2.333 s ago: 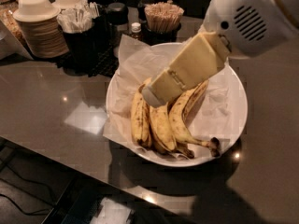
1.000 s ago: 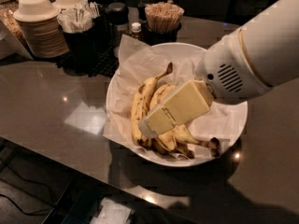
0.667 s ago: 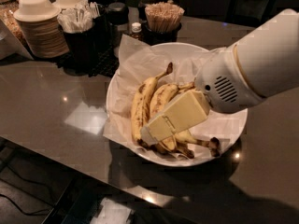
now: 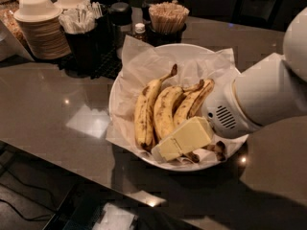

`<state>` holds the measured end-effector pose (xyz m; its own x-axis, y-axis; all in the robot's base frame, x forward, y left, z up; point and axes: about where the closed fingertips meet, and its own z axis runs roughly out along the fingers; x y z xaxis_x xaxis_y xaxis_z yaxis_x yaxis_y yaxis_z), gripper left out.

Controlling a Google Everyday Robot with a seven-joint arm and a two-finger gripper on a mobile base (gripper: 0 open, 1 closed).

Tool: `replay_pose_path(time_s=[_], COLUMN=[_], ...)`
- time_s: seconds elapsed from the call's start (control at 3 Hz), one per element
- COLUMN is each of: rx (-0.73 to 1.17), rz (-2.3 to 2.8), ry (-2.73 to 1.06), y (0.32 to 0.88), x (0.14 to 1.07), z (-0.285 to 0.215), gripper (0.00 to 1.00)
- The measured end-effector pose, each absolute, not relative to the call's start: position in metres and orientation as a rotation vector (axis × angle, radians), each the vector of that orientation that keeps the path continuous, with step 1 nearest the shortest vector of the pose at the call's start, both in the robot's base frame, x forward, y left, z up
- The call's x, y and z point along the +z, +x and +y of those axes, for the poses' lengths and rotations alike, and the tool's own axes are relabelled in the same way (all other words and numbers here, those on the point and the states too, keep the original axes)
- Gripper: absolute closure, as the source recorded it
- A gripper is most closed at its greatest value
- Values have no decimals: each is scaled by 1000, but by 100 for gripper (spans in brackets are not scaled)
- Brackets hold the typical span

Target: Pick banana from white bowl

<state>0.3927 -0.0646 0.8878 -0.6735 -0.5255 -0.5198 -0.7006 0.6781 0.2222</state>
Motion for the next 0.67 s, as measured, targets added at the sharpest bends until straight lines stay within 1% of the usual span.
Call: replay_pose_path(time_s=[0.33,0.67], rx=[574,573], rz=[2475,2475], ry=[-955,-955], y=[393,393], x=[888,888], z=[-65,-65], gripper=[0,19])
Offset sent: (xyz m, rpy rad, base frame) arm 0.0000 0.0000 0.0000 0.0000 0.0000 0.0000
